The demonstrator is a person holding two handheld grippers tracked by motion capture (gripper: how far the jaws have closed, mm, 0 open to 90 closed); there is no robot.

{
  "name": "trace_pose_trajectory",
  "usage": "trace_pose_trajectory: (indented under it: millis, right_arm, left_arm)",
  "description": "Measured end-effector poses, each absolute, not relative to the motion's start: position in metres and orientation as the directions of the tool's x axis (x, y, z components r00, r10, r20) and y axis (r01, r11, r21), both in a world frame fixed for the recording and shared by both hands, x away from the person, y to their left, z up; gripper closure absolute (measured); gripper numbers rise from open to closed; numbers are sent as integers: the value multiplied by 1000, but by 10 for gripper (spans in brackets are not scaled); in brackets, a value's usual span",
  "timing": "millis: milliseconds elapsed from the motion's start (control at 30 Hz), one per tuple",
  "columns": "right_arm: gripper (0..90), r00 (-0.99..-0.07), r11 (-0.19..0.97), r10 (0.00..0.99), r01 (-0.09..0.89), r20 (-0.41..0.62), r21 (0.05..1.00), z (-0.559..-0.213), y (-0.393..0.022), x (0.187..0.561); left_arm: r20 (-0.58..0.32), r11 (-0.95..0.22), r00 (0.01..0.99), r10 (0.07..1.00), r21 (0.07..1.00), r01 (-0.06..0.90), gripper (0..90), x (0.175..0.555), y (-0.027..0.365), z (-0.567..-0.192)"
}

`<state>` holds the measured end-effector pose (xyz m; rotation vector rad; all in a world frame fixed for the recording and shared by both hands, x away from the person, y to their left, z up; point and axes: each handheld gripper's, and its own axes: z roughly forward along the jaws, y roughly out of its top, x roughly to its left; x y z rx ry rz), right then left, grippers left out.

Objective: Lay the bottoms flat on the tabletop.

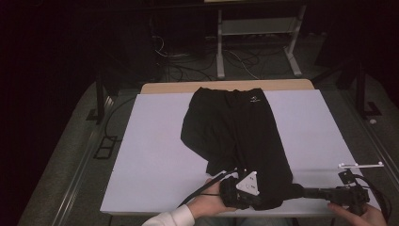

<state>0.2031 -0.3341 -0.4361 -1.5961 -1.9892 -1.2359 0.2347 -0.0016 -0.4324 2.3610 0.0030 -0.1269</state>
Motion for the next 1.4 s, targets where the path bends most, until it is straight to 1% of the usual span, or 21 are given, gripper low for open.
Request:
trace_pose_trajectory:
  millis: [33,67,100,133,200,233,267,333,367,400,433,500,567,600,633,700,733,967,1133,1400]
  right_arm:
    - [678,-327,0,650,903,686,431,-435,-335,203]
    - [585,-327,-7,673,894,664,448,-433,-336,203]
    - [585,-327,-7,673,894,664,448,-433,-336,203]
    - [560,-332,-8,687,886,647,463,-432,-335,204]
    - [488,-342,-10,701,873,626,488,-430,-334,207]
    - [427,-366,2,700,860,614,510,-428,-332,209]
    - [427,-366,2,700,860,614,510,-428,-332,209]
    - [374,-394,22,703,844,592,536,-425,-328,211]
    - [282,-422,46,710,826,563,561,-422,-325,213]
    - [282,-422,46,710,826,563,561,-422,-325,213]
    - [237,-430,54,716,820,550,570,-421,-324,213]
    - [151,-452,74,725,801,520,594,-418,-321,215]
    - [92,-465,86,732,788,498,610,-416,-319,216]
    - [25,-471,92,736,781,486,617,-415,-318,217]
    - [0,-474,99,742,776,474,623,-414,-317,217]
    - [0,-495,119,742,762,453,637,-411,-316,218]
    - [0,-504,119,737,752,450,648,-408,-316,220]
    - [0,-535,138,721,734,441,665,-402,-310,229]
    - [0,-567,159,705,711,425,685,-394,-297,240]
    - [0,-619,203,679,675,394,710,-385,-273,258]
  left_arm:
    - [-107,-707,994,-26,705,57,692,236,0,-432]
    - [-108,-702,994,-17,709,65,612,237,2,-432]
    - [-112,-698,994,-5,712,77,612,238,4,-431]
    - [-119,-695,993,8,713,91,581,240,7,-430]
    - [-128,-686,991,29,719,113,500,243,12,-427]
    - [-133,-682,990,37,721,122,427,245,15,-426]
    - [-137,-677,990,42,724,129,427,246,16,-425]
    - [-156,-657,986,59,738,156,386,250,21,-423]
    - [-166,-648,984,66,742,169,329,252,22,-423]
    - [-168,-645,983,71,744,174,329,253,23,-422]
    - [-175,-638,982,73,749,181,308,253,24,-422]
    - [-184,-629,980,78,753,191,242,255,26,-421]
    - [-184,-627,979,86,754,197,161,256,26,-420]
    - [-182,-627,979,90,753,198,116,256,26,-420]
    - [-168,-623,981,97,758,191,91,256,27,-418]
    - [-137,-619,983,126,763,185,8,257,28,-415]
    - [-132,-616,982,132,766,186,0,257,30,-414]
    - [-116,-587,978,172,785,196,0,263,44,-403]
    - [-81,-576,976,200,797,184,0,269,59,-392]
    - [-65,-502,948,312,836,222,0,288,95,-377]
